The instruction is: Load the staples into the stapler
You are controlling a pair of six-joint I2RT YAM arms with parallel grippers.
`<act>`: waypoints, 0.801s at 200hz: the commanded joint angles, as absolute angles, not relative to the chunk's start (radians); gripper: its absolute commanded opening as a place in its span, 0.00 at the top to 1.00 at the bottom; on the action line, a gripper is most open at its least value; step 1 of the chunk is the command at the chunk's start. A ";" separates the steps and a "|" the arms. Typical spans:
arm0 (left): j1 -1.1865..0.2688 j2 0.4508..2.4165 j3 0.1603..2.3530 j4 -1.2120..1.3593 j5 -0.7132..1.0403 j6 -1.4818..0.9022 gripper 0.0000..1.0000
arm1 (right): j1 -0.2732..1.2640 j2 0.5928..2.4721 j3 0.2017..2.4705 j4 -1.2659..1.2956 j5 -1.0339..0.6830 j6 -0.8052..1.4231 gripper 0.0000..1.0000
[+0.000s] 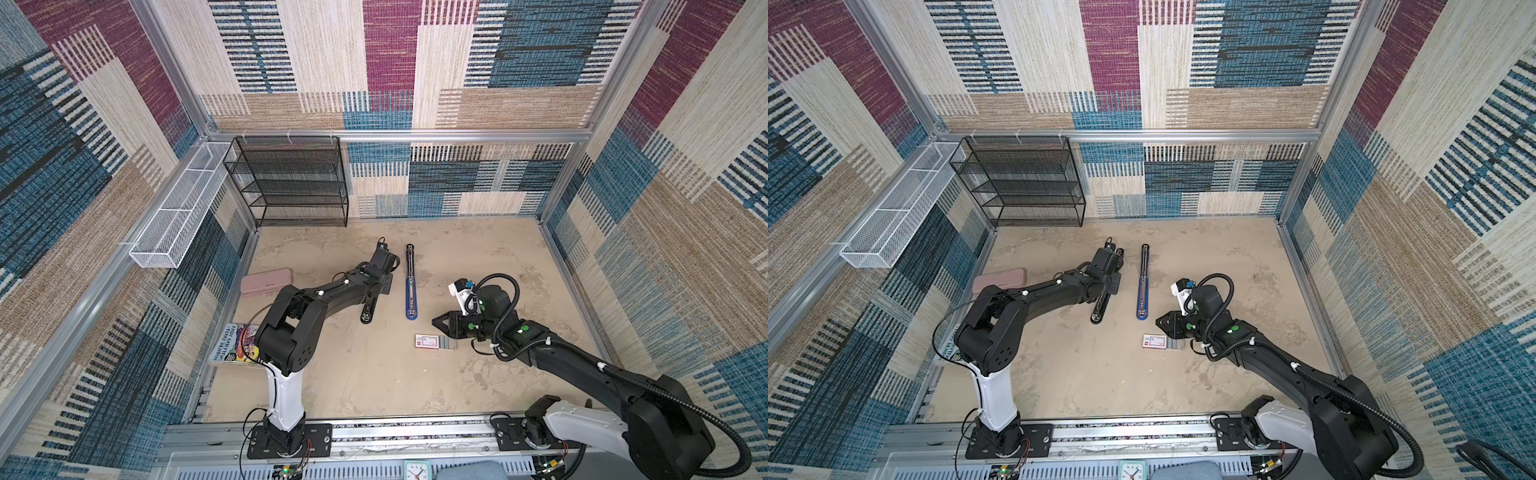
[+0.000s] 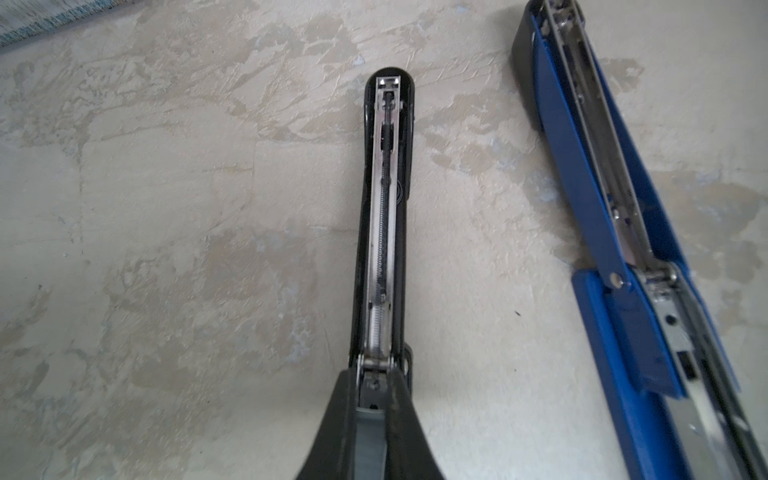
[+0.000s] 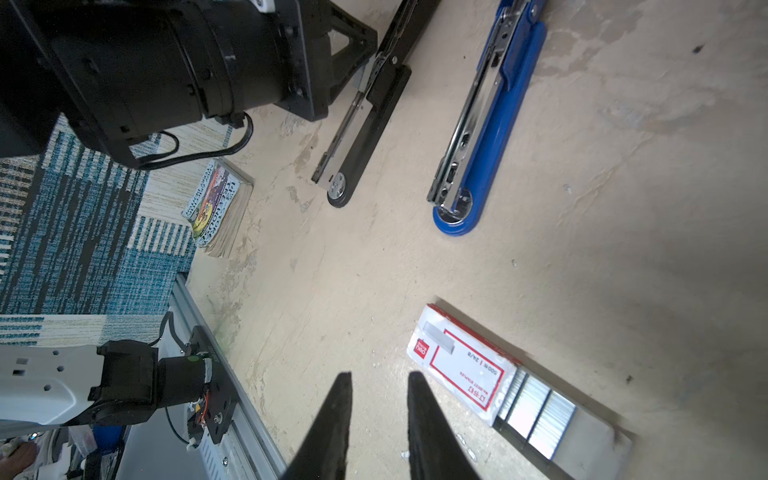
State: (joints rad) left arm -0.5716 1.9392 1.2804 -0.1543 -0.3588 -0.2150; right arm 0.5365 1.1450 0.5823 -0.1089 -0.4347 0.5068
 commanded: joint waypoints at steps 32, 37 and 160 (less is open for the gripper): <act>-0.571 1.942 1.289 -0.150 -0.353 -0.236 1.00 | 0.537 1.149 0.588 -0.091 -0.433 0.500 0.72; -0.571 1.942 1.287 -0.150 -0.353 -0.236 1.00 | 0.537 1.149 0.588 -0.092 -0.433 0.500 0.73; -0.577 1.950 1.294 -0.162 -0.362 -0.242 1.00 | 0.537 1.137 0.580 -0.090 -0.429 0.502 0.73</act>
State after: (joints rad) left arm -0.5762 1.9499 1.2922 -0.1604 -0.3588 -0.2344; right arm 0.5365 1.1461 0.5819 -0.1089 -0.4347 0.5064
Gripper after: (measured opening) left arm 0.140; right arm 0.275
